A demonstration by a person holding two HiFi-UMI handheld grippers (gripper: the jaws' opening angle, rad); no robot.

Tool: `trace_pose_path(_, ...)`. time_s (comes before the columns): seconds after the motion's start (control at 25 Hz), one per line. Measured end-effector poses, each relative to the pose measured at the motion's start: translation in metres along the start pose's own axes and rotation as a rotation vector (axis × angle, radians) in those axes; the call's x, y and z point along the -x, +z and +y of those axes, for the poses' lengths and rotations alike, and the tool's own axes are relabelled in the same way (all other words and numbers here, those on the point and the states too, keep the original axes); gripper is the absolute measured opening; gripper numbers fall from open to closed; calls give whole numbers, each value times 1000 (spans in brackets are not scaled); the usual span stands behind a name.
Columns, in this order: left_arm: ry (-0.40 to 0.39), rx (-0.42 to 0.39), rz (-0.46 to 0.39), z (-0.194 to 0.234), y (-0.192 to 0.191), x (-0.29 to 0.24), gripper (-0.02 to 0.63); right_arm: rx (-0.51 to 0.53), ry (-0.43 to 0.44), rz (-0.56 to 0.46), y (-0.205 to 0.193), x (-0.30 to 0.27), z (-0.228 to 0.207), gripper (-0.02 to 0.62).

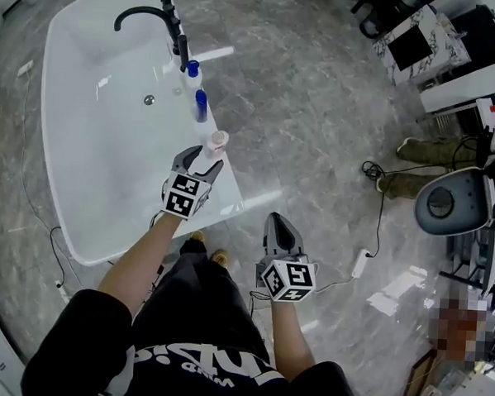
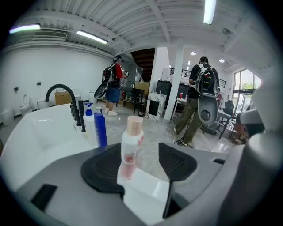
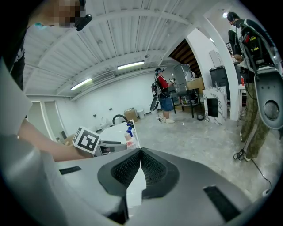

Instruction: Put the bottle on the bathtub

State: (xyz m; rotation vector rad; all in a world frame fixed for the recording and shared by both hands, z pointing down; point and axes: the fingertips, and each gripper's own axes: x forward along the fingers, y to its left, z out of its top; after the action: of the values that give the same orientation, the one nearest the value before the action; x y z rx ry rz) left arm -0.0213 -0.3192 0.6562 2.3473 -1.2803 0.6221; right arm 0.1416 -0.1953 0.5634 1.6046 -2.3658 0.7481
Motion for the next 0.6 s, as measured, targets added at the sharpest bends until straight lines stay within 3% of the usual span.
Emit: trace_pose_path(0.6,-48,-17,-69,-52,28,110,258,33,43,-66,20,50,37,25)
